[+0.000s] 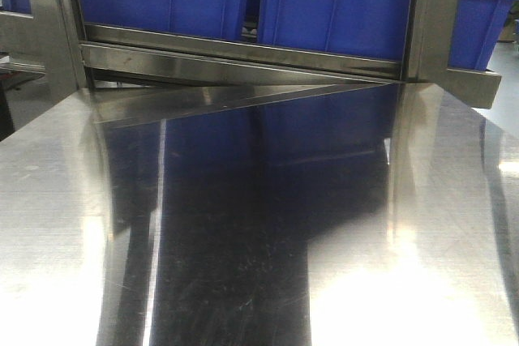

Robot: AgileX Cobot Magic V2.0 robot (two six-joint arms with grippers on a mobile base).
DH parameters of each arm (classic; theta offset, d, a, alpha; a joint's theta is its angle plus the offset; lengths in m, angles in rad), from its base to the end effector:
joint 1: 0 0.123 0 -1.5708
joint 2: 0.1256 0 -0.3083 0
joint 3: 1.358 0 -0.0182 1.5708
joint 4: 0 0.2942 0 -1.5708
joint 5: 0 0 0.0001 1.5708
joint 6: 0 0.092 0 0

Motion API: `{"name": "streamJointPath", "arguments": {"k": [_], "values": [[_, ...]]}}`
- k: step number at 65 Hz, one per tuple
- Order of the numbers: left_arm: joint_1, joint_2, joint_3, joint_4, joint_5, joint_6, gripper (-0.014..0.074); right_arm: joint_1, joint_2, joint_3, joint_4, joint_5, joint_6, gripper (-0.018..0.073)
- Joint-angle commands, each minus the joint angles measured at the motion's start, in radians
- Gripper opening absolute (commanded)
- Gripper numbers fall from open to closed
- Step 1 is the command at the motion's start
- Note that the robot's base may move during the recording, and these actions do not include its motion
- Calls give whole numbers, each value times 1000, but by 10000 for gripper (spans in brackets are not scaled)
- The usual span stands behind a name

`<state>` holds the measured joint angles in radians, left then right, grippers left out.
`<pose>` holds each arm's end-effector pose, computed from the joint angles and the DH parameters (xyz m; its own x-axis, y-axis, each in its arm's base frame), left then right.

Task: Place yellow foam block on left shelf second layer
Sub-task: 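Lift the yellow foam cube with the right gripper off the table, then drive the base away from the table holding the cube in the right gripper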

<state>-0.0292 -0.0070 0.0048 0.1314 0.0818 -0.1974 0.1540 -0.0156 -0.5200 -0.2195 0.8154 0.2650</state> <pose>0.0773 -0.0013 0.2045 0.0070 -0.0666 -0.9978 0.0190 0.9976 -0.0665 0.0134 -0.0127 0.3268 -0.1759 0.0856 -0.9807 0.0227 0.9963 0.0829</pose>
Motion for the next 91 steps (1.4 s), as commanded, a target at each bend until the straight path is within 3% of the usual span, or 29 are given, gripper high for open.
{"name": "streamJointPath", "arguments": {"k": [1, 91], "values": [[-5, 8, 26, -2, -82, -4, 136, -8, -7, -23, -30, -78, -10, 255], [-5, 8, 26, -2, -88, -4, 136, -8, -5, -23, -30, -67, -10, 255]]}}
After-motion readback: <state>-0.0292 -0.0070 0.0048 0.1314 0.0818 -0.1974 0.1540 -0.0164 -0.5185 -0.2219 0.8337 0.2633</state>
